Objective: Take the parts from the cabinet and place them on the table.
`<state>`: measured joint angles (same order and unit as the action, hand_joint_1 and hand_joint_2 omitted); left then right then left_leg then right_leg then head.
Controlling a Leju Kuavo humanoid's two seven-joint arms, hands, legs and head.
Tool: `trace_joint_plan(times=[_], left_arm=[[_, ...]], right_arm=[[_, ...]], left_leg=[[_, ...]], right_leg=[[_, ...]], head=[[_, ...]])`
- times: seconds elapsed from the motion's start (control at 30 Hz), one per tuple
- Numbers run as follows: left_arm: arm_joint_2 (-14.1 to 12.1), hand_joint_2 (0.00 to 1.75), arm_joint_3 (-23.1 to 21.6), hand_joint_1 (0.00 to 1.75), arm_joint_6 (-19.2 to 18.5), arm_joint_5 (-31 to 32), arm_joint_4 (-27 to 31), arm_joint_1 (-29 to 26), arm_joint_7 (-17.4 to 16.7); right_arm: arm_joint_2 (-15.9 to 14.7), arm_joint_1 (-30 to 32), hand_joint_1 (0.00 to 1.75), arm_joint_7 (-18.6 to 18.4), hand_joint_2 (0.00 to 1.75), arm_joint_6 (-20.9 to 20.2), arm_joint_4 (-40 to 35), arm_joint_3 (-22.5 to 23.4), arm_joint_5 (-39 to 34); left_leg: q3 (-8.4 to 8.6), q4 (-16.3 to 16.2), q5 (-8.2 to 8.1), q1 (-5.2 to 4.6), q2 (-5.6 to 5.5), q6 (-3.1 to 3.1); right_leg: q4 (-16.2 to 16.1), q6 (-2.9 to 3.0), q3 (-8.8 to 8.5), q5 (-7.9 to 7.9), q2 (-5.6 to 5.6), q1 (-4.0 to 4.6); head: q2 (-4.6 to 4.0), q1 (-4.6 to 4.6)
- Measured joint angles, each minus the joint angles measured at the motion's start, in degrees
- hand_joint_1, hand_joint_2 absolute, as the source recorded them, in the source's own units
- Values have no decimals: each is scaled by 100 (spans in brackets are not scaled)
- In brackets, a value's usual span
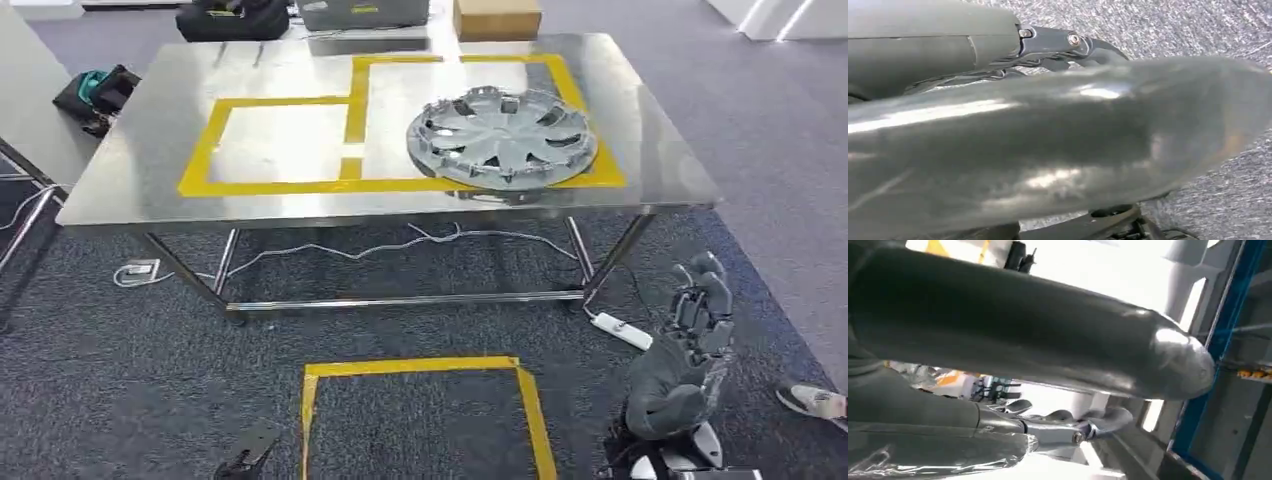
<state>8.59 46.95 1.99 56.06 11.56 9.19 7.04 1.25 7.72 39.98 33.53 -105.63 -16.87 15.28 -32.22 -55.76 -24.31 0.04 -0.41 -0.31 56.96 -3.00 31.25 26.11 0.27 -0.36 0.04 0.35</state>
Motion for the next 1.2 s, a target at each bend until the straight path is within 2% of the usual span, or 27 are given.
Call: trace_joint_plan(times=[0.07,0.1,0.13,0.2,0.27,0.3,0.33,0.37,0.4,0.43,0.47,0.57,0.6,0.63,0.8,0.83,0.87,0.9,0.93,0.97,1.0,1.03,1.07,1.17,1.2], left_arm=[[0,0,0,0,-5,-13,0,-3,-2],[-7,0,0,0,-9,-15,0,1,-2],[-9,0,0,0,-11,-15,0,6,-2],[-9,0,0,0,-13,-22,0,11,-2],[-9,0,0,0,-15,-22,0,-1,-2],[-9,0,0,0,-15,-22,0,-8,-2],[-9,0,0,0,-15,-22,0,-9,-2],[-11,0,0,0,-15,-22,0,-6,0],[-17,0,0,0,-15,-22,0,-2,2],[-22,0,0,0,-5,-22,0,2,2],[-22,0,0,0,28,-22,0,18,4],[-24,0,0,0,160,-13,0,3,11],[-24,0,0,0,249,-2,0,-8,24],[-11,0,0,0,324,11,0,-8,42],[-13,0,0,0,341,18,0,-7,46],[-11,0,0,0,442,39,0,-1,72],[-11,0,0,0,492,44,0,1,88],[0,0,-4,0,636,79,0,0,122],[4,0,-31,0,936,166,0,-21,138],[18,0,-48,0,1027,219,0,-20,140],[26,0,-55,0,1071,243,0,-20,142],[31,0,-68,0,1097,280,0,-28,170],[35,0,-85,0,1115,297,0,-37,190],[63,0,-118,0,1141,339,0,-56,214],[66,0,-140,0,1150,354,0,-56,214]], right_arm=[[0,12,0,0,0,-7,0,9,-4],[2,1,0,2,0,-7,0,11,-13],[2,-3,0,2,0,-13,0,11,-13],[2,-4,0,2,0,-13,2,15,-13],[2,3,0,2,0,-20,2,17,-15],[2,11,0,2,0,-22,4,17,-22],[2,14,0,0,0,-24,4,17,-33],[2,15,0,2,0,-42,4,17,-55],[2,16,0,0,0,-57,4,17,-78],[2,15,0,2,0,-72,4,17,-107],[2,16,0,2,0,-111,2,20,-172],[2,33,0,0,0,-203,0,37,-325],[2,46,0,0,0,-210,0,37,-334],[2,57,0,0,0,-212,-7,44,-343],[2,61,0,2,0,-212,-9,46,-345],[2,71,0,2,0,-212,-22,55,-345],[2,76,0,2,0,-212,-35,57,-345],[2,98,0,2,0,-214,-48,61,-350],[11,235,0,2,0,-197,-68,101,-374],[17,253,0,2,0,-175,-94,111,-374],[17,265,0,2,0,-135,-116,125,-360],[32,267,0,2,0,-66,-142,138,-339],[59,282,0,2,0,-17,-175,140,-334],[81,379,0,2,0,74,-234,166,-354],[98,393,0,2,0,116,-258,179,-383]], left_leg=[[-15,11,27,13,2,-52],[-41,-30,-51,26,5,-84],[-110,-193,-217,16,5,-113],[-478,-1054,-719,32,5,-157],[-794,-1824,-1014,31,5,-166],[-786,-1859,-956,31,5,-162],[-658,-1665,-789,30,5,-150],[-444,-1303,-595,30,5,-134],[-158,-807,-360,30,5,-109],[92,-395,-215,30,5,-90],[278,-17,-246,18,3,-83],[216,-28,-249,-15,-5,-1],[212,-10,-217,-4,4,47],[210,-1,-198,13,26,75],[209,-1,-192,21,31,83],[199,-1,-183,22,48,100],[195,-1,-178,23,53,116],[170,-2,-160,19,86,145],[125,-7,-133,1,225,163],[133,-8,-133,1,283,157],[144,-10,-133,0,318,148],[141,-17,-136,-40,339,111],[122,-37,-139,-59,358,77],[116,-23,-113,-46,497,-9],[99,-64,-172,-23,414,-66]], right_leg=[[30,46,42,-14,8,17],[-17,126,42,-62,-13,-28],[-18,160,57,-80,-11,-26],[-18,223,130,-121,-26,-22],[-17,237,203,-163,-28,-13],[-17,233,227,-184,-28,-10],[-16,222,247,-202,-25,-10],[-13,208,268,-220,-23,-7],[-12,190,275,-241,-20,-9],[-11,172,275,-254,-14,-10],[32,133,305,-263,-11,39],[18,30,368,-344,-6,12],[20,0,372,-361,8,7],[25,-9,382,-350,20,1],[39,-13,406,-331,18,-6],[154,-39,480,-212,10,-6],[271,-52,523,-116,6,-5],[980,-96,815,273,6,-13],[1665,-105,1015,425,1,-10],[832,-76,523,58,-67,-9],[313,-61,205,-112,-204,-7],[41,-49,89,-13,-383,45],[24,41,68,-57,-292,38],[39,140,147,-99,-144,58],[13,197,144,-138,-108,16]], head=[[0,7],[0,15],[0,-13],[0,-31],[0,-31],[0,-26],[0,-26],[0,-28],[0,-29],[0,-28],[0,-31],[2,-24],[0,-22],[0,-33],[0,-33],[0,5],[0,29],[0,44],[0,52],[0,50],[0,57],[0,59],[0,41],[0,53],[0,52]])
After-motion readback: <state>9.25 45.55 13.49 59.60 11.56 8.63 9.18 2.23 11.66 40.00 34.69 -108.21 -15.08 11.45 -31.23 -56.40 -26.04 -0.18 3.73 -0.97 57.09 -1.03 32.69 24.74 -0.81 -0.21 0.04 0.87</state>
